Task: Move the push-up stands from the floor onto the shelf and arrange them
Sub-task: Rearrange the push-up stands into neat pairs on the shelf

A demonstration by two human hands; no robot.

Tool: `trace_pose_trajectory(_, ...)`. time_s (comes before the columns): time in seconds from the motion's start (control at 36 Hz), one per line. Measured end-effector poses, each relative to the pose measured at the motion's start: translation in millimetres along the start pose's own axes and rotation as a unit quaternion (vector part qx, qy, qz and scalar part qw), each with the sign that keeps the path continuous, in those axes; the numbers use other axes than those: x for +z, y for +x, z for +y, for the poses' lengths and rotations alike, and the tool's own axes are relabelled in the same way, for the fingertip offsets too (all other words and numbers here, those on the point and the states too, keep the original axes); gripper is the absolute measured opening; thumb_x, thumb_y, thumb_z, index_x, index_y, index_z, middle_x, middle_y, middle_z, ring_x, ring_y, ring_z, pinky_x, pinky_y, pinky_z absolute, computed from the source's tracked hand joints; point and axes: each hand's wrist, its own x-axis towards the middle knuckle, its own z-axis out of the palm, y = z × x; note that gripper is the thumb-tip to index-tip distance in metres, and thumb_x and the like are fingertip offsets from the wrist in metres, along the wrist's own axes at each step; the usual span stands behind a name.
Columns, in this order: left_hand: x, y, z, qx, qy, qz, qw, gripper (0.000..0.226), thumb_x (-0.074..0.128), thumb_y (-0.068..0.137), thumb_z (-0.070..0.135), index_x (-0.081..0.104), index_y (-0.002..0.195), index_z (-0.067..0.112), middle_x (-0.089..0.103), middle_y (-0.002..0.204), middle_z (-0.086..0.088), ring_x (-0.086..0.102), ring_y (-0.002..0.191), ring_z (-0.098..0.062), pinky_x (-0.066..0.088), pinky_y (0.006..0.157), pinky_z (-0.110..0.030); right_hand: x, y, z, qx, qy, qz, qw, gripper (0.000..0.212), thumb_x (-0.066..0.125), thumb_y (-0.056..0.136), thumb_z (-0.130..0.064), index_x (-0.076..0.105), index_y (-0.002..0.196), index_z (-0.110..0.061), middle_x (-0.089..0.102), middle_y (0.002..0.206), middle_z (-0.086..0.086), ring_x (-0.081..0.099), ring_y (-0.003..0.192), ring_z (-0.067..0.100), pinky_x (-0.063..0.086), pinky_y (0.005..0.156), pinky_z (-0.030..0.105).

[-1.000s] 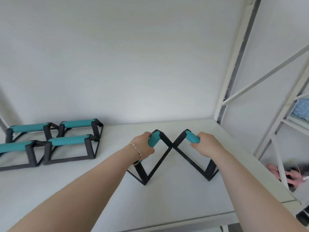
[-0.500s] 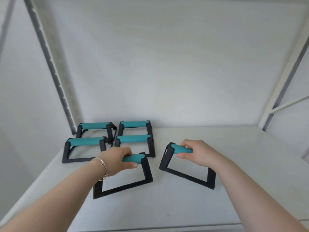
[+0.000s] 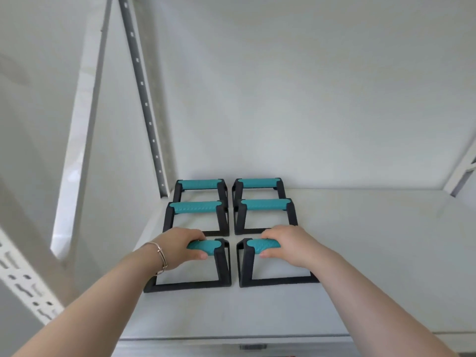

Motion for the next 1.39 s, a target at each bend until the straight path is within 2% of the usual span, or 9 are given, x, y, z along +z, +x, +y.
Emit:
trace_pose_trajectory(0.11,9.3,5.3,-7.7,0.009,0.039,0.027,0.999,0.041,0.051,0.091,0.058,0.056,0.125,0.036,0.061,0.113,0.014,0.054,0.102,-0.011,0.044,0.095,-0.035,1.2,-1.8,-7.0,0.041,-0.042,0.014,0.998,0.05,0.05,0.088,-0.067,0.056,0.124,-0.034,0.059,0.114,-0.007,0.054,0.108,0.018,0.035,0.101,0.039)
trace_pose_trajectory(0.25,23.7,7.9,-10.3,0.002,0.075,0.102,0.992,0.054,0.037,0.082,0.079,0.057,0.116,0.042,0.061,0.104,0.017,0.054,0.099,-0.01,0.04,0.092,-0.035,12.4,-2.0,-8.1,0.063,-0.027,0.06,0.996,0.046,0.043,0.086,-0.074,0.06,0.105,-0.035,0.063,0.101,-0.011,0.055,0.094,0.014,0.034,0.09,0.034)
trace_pose_trajectory(0.36,27.2,9.4,-7.8,-0.003,0.087,0.126,0.988,0.059,0.032,0.08,0.081,0.057,0.117,0.042,0.062,0.102,0.017,0.054,0.098,-0.01,0.039,0.092,-0.035,11.5,-0.5,-10.3,0.07,-0.016,0.067,0.995,0.042,0.045,0.086,-0.072,0.061,0.104,-0.037,0.063,0.1,-0.011,0.054,0.094,0.014,0.034,0.091,0.034)
trace_pose_trajectory(0.47,27.8,10.9,-6.3,-0.007,0.099,0.13,0.987,0.064,0.027,0.078,0.083,0.056,0.119,0.042,0.063,0.101,0.017,0.055,0.097,-0.011,0.039,0.092,-0.036,11.1,0.6,-12.4,0.08,-0.015,0.071,0.994,0.043,0.047,0.086,-0.072,0.062,0.105,-0.036,0.063,0.099,-0.009,0.055,0.095,0.015,0.036,0.094,0.036)
trace_pose_trajectory(0.72,23.0,12.2,-6.0,-0.001,0.107,0.124,0.986,0.059,0.033,0.083,0.078,0.056,0.122,0.041,0.062,0.103,0.018,0.053,0.099,-0.01,0.038,0.093,-0.035,7.7,8.2,-10.0,0.079,0.004,0.064,0.995,0.043,0.047,0.085,-0.073,0.063,0.101,-0.036,0.064,0.098,-0.009,0.054,0.097,0.014,0.034,0.094,0.035)
trace_pose_trajectory(1.11,23.2,12.1,-7.4,-0.005,0.105,0.133,0.986,0.061,0.032,0.082,0.079,0.057,0.122,0.041,0.062,0.103,0.018,0.053,0.099,-0.009,0.037,0.092,-0.035,7.7,11.6,-16.9,0.091,-0.014,0.061,0.994,0.045,0.044,0.087,-0.072,0.063,0.106,-0.036,0.064,0.098,-0.009,0.055,0.099,0.015,0.035,0.096,0.039)
trace_pose_trajectory(1.28,24.2,14.7,-9.4,-0.008,0.106,0.133,0.985,0.063,0.03,0.08,0.081,0.057,0.123,0.043,0.062,0.101,0.018,0.053,0.097,-0.009,0.037,0.09,-0.035,6.3,11.5,-15.5,0.089,0.001,0.056,0.994,0.042,0.046,0.086,-0.072,0.064,0.098,-0.037,0.065,0.094,-0.008,0.055,0.095,0.015,0.038,0.095,0.037)
trace_pose_trajectory(1.39,23.6,15.4,-9.7,-0.004,0.108,0.132,0.985,0.063,0.03,0.081,0.081,0.057,0.123,0.043,0.063,0.102,0.017,0.053,0.098,-0.01,0.037,0.09,-0.035,7.0,11.1,-16.4,0.093,0.004,0.062,0.994,0.044,0.046,0.086,-0.072,0.066,0.104,-0.037,0.067,0.099,-0.008,0.056,0.098,0.016,0.036,0.095,0.035)
